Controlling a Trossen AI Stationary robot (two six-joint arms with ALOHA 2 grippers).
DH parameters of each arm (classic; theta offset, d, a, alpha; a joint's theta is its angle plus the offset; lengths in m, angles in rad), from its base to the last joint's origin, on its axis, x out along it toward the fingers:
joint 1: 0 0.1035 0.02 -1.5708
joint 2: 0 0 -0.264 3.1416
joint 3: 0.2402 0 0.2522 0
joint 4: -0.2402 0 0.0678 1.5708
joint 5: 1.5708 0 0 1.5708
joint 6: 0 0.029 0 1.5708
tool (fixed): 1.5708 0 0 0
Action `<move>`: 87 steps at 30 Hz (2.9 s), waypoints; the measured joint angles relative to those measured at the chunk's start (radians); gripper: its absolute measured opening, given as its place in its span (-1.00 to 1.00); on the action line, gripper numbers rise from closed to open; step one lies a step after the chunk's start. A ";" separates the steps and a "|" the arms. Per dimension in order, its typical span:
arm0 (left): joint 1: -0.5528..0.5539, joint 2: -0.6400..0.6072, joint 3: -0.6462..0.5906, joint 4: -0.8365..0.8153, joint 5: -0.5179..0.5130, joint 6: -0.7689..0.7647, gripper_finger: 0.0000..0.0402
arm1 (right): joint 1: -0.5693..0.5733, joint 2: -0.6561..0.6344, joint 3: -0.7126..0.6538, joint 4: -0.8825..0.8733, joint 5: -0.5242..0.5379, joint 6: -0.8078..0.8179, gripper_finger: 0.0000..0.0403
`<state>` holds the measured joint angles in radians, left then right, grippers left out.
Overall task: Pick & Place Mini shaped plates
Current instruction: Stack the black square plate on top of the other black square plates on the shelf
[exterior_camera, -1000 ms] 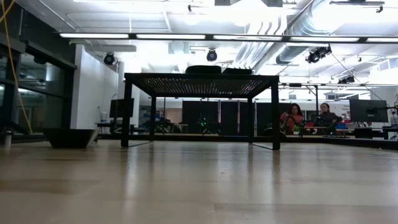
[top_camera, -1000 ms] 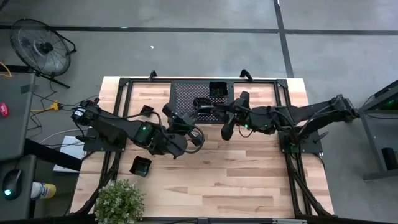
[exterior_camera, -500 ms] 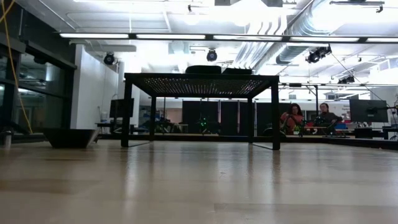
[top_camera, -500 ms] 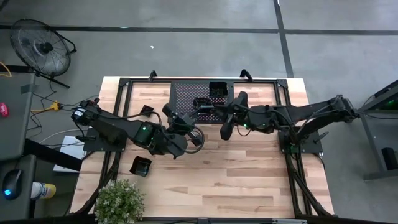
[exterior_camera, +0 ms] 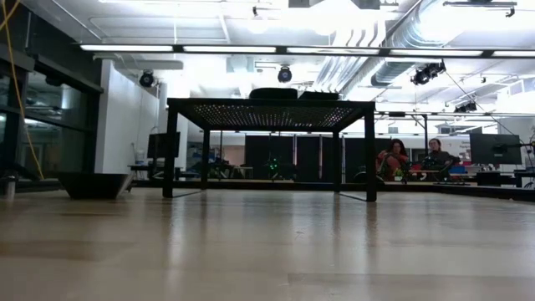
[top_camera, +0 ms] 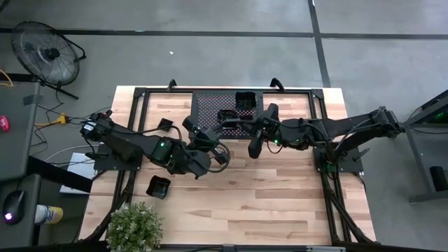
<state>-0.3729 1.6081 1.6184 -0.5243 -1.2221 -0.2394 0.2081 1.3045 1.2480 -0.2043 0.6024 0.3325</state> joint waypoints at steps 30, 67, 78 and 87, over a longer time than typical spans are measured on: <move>0.000 0.000 0.000 0.001 0.008 -0.001 -1.00 | 0.000 -0.001 0.000 0.037 -0.010 -0.001 -0.95; 0.000 0.001 0.000 0.002 0.070 0.211 -0.36 | -0.006 -0.005 0.000 0.001 -0.027 0.008 -1.00; 0.000 -0.052 -0.001 -0.028 0.012 0.238 -0.27 | -0.160 -0.088 0.000 -0.204 -0.177 0.170 -1.00; 0.000 -0.165 -0.001 -0.313 0.066 -0.025 -0.27 | -0.408 -0.147 0.000 -0.418 -0.506 0.253 -1.00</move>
<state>-0.3733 1.4427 1.6176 -0.8370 -1.1562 -0.2645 -0.2002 1.1572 1.2476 -0.6226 0.0961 0.5856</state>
